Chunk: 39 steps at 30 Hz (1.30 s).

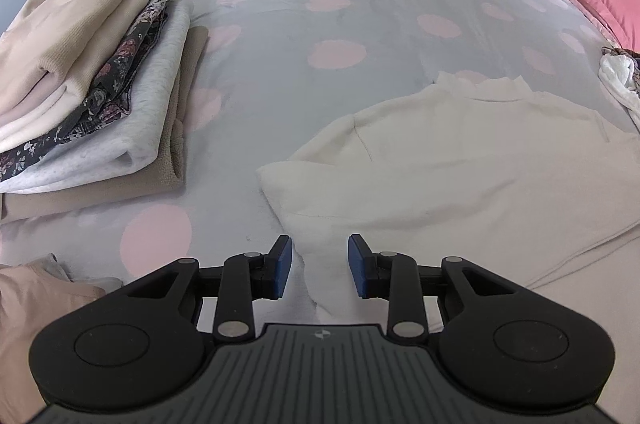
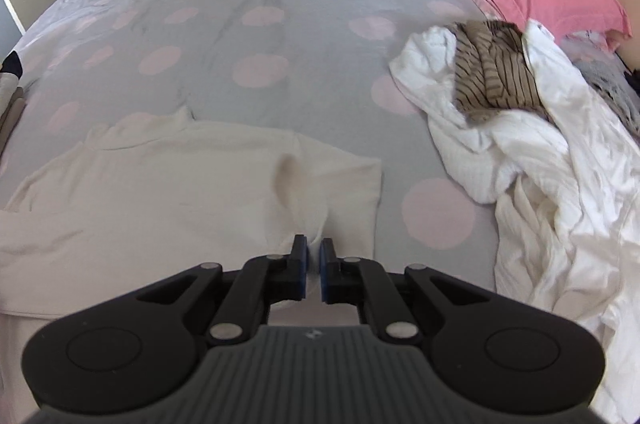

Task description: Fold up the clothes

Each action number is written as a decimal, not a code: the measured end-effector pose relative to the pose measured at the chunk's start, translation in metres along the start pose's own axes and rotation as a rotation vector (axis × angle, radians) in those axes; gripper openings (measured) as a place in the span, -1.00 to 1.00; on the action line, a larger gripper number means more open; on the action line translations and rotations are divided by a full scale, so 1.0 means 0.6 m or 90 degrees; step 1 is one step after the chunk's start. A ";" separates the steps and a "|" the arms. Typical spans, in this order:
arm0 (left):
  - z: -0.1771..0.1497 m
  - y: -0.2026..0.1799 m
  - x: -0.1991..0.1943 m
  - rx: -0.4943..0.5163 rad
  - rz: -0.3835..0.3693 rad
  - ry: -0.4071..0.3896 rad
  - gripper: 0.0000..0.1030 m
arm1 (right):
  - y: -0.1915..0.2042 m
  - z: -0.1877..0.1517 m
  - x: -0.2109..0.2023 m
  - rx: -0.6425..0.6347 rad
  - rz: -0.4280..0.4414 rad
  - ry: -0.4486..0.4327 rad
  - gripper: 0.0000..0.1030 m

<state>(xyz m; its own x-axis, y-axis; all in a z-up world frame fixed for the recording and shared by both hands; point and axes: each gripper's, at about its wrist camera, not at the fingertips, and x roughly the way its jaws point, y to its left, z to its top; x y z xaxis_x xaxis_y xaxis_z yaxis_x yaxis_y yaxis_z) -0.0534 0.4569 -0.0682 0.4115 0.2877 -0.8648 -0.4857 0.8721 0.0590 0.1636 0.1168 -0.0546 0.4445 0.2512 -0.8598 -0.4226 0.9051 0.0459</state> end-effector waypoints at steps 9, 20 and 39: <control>0.001 0.002 0.004 -0.002 0.011 -0.006 -0.44 | -0.052 -0.014 0.037 0.039 -0.052 0.020 -0.74; 0.030 0.051 0.016 -0.099 0.007 -0.040 -0.44 | -0.045 0.023 0.078 0.107 0.033 -0.002 -0.26; 0.032 0.066 0.030 -0.123 -0.009 -0.033 -0.32 | -0.050 0.023 0.076 0.106 -0.075 -0.057 -0.92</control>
